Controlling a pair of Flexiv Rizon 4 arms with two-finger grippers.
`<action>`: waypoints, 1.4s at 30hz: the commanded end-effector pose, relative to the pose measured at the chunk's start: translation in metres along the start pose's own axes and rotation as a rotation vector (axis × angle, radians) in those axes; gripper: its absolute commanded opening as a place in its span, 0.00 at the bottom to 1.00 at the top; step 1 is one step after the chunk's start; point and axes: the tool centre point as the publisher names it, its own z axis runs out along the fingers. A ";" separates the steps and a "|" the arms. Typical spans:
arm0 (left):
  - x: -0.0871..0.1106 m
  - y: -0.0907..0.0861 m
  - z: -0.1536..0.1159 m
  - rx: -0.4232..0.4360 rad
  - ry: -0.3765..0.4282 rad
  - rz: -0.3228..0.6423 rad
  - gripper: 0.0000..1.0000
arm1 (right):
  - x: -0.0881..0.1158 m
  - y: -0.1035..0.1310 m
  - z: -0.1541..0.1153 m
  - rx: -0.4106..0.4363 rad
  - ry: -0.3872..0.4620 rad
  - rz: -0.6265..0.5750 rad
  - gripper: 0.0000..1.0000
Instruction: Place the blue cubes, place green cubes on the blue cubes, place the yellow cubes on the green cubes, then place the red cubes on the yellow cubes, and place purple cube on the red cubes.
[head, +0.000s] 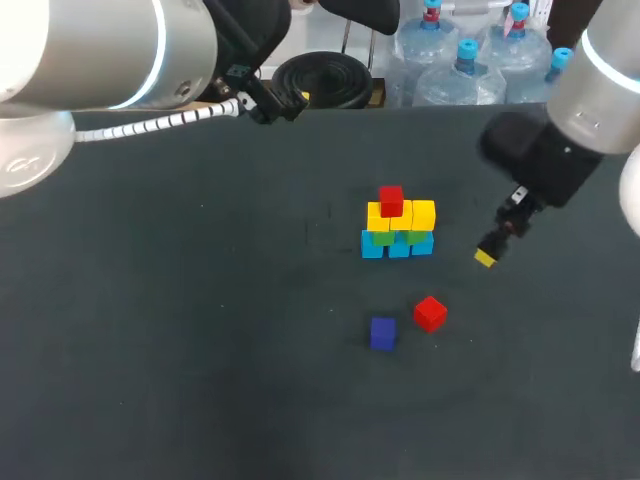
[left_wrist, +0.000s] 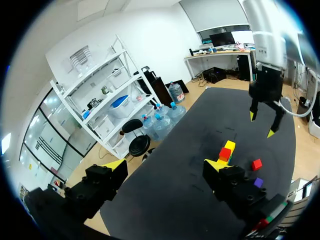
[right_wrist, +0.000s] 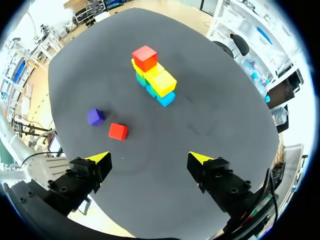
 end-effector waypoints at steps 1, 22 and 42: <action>0.000 0.000 0.000 -0.002 0.000 0.000 1.00 | 0.000 0.008 0.007 0.002 0.001 0.002 1.00; 0.000 0.000 0.000 -0.002 0.000 0.000 1.00 | -0.005 0.025 -0.007 -0.125 -0.088 -0.018 1.00; 0.000 0.000 0.000 -0.002 0.000 0.000 1.00 | -0.011 0.029 0.016 -0.158 -0.049 -0.044 1.00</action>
